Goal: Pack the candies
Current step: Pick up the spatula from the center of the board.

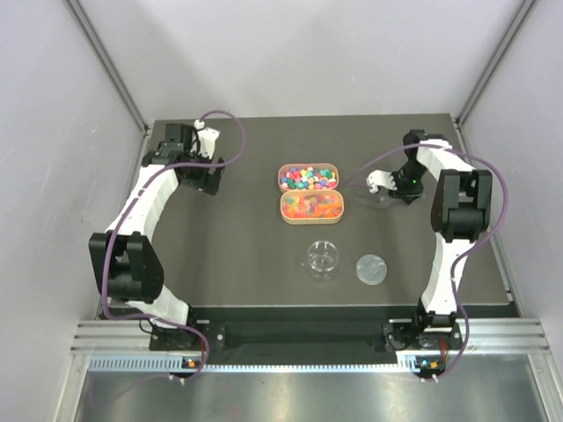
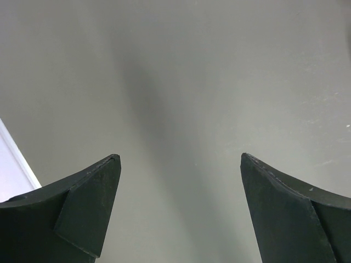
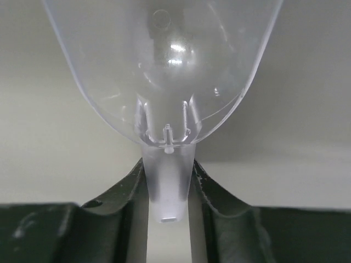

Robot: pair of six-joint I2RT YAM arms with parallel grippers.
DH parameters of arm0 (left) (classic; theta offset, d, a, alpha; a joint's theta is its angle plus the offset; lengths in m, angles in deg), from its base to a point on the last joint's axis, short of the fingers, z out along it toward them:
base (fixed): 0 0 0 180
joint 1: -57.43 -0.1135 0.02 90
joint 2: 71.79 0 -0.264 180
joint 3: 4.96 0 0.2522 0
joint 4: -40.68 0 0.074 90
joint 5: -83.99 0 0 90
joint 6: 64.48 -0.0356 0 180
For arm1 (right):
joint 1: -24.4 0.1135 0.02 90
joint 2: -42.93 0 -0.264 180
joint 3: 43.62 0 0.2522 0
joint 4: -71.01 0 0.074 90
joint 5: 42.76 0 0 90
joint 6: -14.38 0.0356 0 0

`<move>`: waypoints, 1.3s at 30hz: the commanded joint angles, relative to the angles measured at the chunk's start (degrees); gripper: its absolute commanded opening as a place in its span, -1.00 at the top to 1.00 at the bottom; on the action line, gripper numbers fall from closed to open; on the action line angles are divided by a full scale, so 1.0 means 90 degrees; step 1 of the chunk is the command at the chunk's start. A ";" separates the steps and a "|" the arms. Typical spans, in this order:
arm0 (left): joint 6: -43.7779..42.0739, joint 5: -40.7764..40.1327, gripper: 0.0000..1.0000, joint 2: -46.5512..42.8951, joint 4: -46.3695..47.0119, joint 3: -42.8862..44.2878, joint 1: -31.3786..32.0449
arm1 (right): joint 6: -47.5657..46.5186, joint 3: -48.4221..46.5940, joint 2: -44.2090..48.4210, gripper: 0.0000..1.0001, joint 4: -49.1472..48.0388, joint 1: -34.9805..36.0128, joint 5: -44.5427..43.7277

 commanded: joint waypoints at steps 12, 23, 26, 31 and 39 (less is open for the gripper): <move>0.1509 0.2683 -0.84 0.0959 0.0536 0.2883 0.1566 | 0.1765 -0.1697 0.2087 1.00 0.0409 0.0810 0.0667; 0.4997 0.4540 -0.59 0.1907 0.2774 0.3510 0.1566 | 0.3348 -0.1815 0.2507 1.00 0.0224 0.1748 0.0775; 0.5212 0.4950 -0.35 0.1898 0.3154 0.3344 0.1585 | 0.3504 -0.1786 0.2536 1.00 0.0204 0.1778 0.0736; 0.5223 0.5038 -0.32 0.1732 0.3204 0.3139 0.1742 | 0.3485 -0.1562 0.2586 1.00 0.0048 0.1837 0.0472; 0.4970 0.4815 -0.49 0.1644 0.2980 0.3022 0.2034 | 0.3485 -0.1454 0.2420 1.00 -0.0157 0.1954 0.0237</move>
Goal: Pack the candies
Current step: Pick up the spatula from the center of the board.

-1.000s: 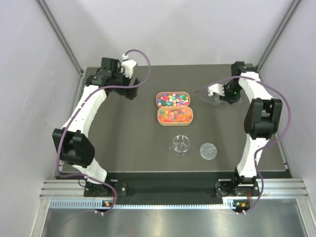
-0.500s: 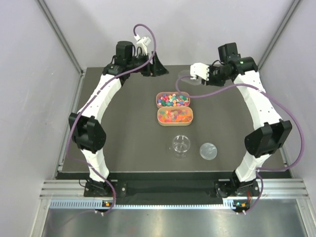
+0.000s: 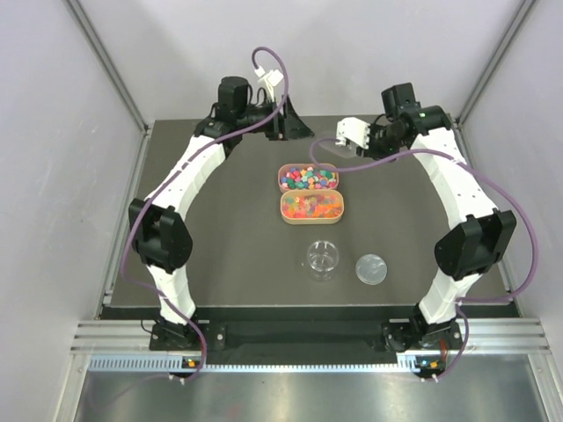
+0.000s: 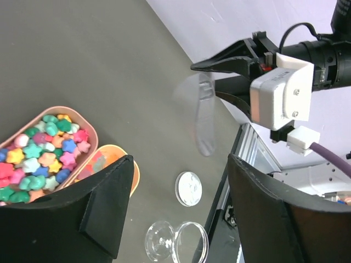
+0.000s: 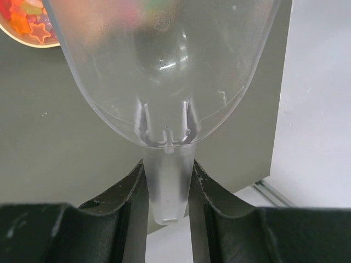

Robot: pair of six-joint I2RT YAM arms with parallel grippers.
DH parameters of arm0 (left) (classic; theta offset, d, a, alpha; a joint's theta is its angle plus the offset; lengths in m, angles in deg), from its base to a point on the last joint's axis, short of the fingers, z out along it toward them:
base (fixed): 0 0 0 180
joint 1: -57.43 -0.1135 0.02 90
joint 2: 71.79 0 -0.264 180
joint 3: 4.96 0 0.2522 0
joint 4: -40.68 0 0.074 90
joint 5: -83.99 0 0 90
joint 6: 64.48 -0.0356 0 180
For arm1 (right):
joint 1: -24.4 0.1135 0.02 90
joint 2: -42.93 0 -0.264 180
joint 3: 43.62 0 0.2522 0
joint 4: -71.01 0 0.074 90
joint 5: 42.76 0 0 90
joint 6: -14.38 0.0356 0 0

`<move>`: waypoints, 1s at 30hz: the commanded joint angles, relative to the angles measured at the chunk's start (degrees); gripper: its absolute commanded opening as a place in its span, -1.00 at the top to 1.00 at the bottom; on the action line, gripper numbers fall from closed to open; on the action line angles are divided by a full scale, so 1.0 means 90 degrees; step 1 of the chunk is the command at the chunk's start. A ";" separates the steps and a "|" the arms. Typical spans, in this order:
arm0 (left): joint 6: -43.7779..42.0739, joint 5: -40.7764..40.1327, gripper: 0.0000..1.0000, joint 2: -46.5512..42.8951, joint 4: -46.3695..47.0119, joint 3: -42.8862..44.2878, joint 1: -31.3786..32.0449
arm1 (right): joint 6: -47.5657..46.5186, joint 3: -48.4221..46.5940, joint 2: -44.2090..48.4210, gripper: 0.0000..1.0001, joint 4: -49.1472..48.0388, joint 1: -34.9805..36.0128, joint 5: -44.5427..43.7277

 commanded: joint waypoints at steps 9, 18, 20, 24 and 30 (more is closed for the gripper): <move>-0.0506 -0.0265 -0.47 -0.0031 -0.0045 0.0142 0.0416 | 0.0102 -0.0099 0.0091 1.00 -0.0444 0.0274 -0.0088; -0.0448 -0.0490 -0.19 0.0418 -0.0084 0.0269 0.0416 | 0.0073 -0.0031 0.0647 1.00 -0.0298 0.0509 0.0019; -0.0399 -0.0461 -0.12 0.0458 -0.0074 0.0259 0.0416 | 0.0073 0.0027 0.0822 1.00 -0.0269 0.0538 0.0019; -0.0341 -0.0305 0.04 0.0507 0.0003 0.0220 0.0397 | 0.0063 0.0164 0.1116 1.00 -0.0201 0.0587 0.0019; -0.0156 0.0786 1.00 0.0429 0.0715 -0.0062 0.0270 | 0.0112 0.0350 0.1438 1.00 -0.0132 0.0597 0.0078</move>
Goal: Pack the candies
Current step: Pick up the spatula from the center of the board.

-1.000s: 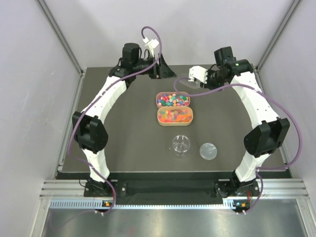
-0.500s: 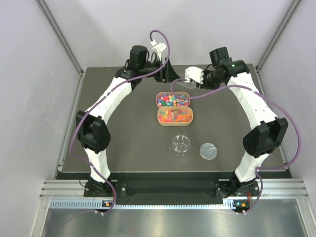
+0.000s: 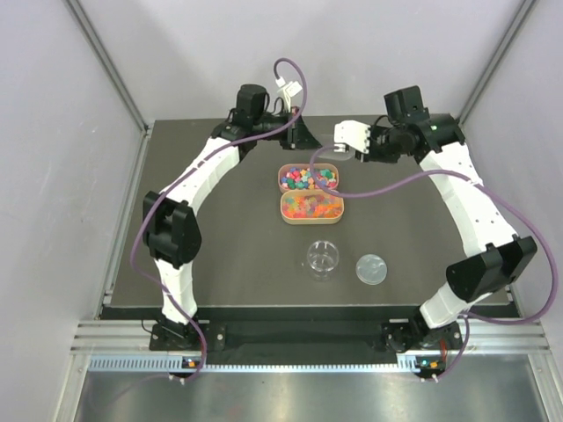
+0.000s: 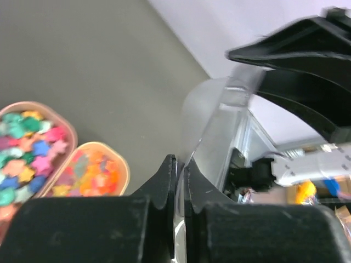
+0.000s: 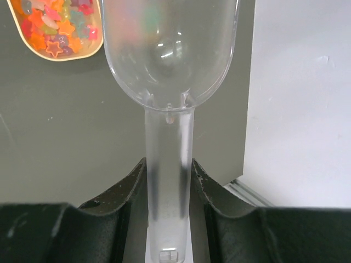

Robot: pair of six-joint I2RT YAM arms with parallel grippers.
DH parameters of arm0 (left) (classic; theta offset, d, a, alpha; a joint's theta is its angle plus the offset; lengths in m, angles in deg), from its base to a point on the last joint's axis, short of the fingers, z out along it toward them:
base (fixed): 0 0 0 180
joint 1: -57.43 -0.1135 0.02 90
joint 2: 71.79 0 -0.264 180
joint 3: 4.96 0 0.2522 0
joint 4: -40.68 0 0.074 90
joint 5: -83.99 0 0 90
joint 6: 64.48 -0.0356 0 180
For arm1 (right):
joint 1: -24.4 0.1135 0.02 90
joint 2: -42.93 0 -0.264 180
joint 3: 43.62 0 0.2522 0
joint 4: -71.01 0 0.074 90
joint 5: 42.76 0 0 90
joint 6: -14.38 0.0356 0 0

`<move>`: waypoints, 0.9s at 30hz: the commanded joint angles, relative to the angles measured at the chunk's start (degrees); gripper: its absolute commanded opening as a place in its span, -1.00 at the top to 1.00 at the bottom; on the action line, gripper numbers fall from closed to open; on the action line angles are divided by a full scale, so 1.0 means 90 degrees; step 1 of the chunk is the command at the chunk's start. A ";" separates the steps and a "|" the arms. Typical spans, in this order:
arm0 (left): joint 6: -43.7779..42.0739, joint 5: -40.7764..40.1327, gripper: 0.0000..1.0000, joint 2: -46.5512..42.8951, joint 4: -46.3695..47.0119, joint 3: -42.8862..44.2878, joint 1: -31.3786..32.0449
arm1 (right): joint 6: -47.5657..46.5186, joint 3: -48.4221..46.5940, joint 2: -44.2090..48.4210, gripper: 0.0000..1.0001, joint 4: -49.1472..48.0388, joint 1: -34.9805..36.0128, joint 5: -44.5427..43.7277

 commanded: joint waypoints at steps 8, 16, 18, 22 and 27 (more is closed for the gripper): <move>0.2502 0.2999 1.00 -0.0279 0.3551 -0.0860 -0.0494 | 0.0581 0.0035 0.0711 0.76 -0.0014 0.0084 0.0555; 0.3693 0.4912 1.00 0.0120 0.2911 -0.0239 -0.0846 | 0.1794 0.0672 0.1898 -0.13 -0.1047 -0.0714 0.3335; 0.2616 0.4975 1.00 0.0365 0.0802 0.0700 -0.0992 | 0.2475 0.1379 0.2340 -0.27 -0.2501 -0.0892 0.3737; 0.3032 0.4975 1.00 0.0463 0.1134 0.0731 -0.1051 | 0.3305 0.1627 0.2509 -0.30 -0.3237 -0.0999 0.4343; 0.3101 0.4965 1.00 0.0541 0.1144 0.0340 -0.1042 | 0.5133 0.1578 0.2587 -0.31 -0.4595 -0.1039 0.5203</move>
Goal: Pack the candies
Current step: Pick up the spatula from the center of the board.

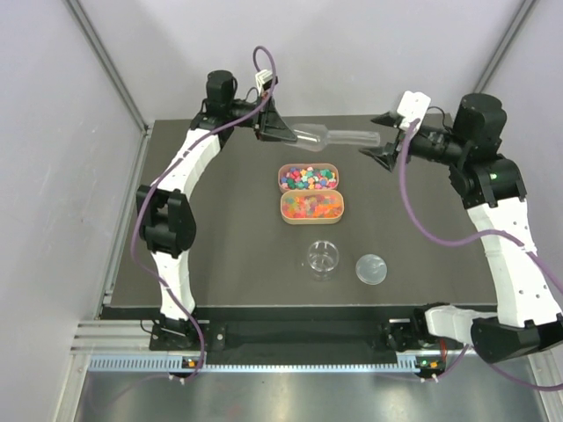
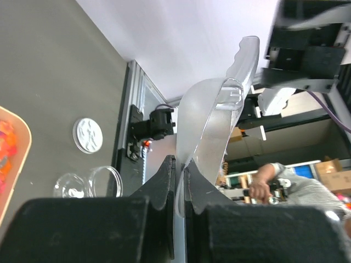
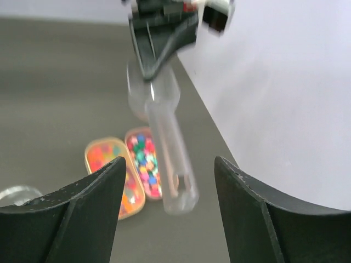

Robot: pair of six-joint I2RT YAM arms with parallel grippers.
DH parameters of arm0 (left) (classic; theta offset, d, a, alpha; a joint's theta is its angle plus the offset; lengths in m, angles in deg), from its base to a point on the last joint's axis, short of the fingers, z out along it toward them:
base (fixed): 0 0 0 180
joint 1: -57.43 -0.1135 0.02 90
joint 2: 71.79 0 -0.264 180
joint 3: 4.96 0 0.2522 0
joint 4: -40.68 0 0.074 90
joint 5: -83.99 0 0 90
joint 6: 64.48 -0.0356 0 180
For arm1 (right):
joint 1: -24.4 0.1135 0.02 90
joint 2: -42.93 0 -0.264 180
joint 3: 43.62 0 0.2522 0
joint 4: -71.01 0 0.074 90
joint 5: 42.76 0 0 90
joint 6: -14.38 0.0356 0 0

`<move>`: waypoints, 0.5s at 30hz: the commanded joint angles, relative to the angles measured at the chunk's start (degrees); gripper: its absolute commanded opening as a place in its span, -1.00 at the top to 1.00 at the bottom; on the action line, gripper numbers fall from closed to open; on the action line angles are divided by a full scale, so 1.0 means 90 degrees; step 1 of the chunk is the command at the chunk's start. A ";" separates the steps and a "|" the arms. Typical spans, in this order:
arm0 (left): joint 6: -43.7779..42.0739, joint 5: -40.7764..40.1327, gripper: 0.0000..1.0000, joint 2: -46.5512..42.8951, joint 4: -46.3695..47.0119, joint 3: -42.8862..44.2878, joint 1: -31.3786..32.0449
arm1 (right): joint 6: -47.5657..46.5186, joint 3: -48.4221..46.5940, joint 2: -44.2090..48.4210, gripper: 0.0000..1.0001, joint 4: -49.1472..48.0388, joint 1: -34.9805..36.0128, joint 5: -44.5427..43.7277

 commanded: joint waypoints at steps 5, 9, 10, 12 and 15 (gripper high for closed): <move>0.0320 0.1288 1.00 0.0143 0.0246 -0.0235 0.0103 | 0.1036 -0.0484 -0.0329 -0.31 -0.0741 -0.0104 0.1309; 0.0399 0.1288 1.00 0.0134 0.0287 -0.0294 0.0171 | 0.0576 -0.0630 -0.0554 -0.31 -0.0252 -0.0192 0.1437; 0.0438 0.1288 1.00 0.0134 0.0306 -0.0314 0.0181 | 0.0411 -0.0611 -0.0612 -0.31 -0.0145 -0.0211 0.1417; 0.0438 0.1288 1.00 0.0114 0.0306 -0.0314 0.0181 | 0.0195 -0.0592 -0.0691 -0.30 -0.0008 -0.0270 0.1417; 0.0468 0.1288 1.00 0.0085 0.0297 -0.0324 0.0181 | -0.0079 -0.0630 -0.0925 -0.30 0.0266 -0.0397 0.1437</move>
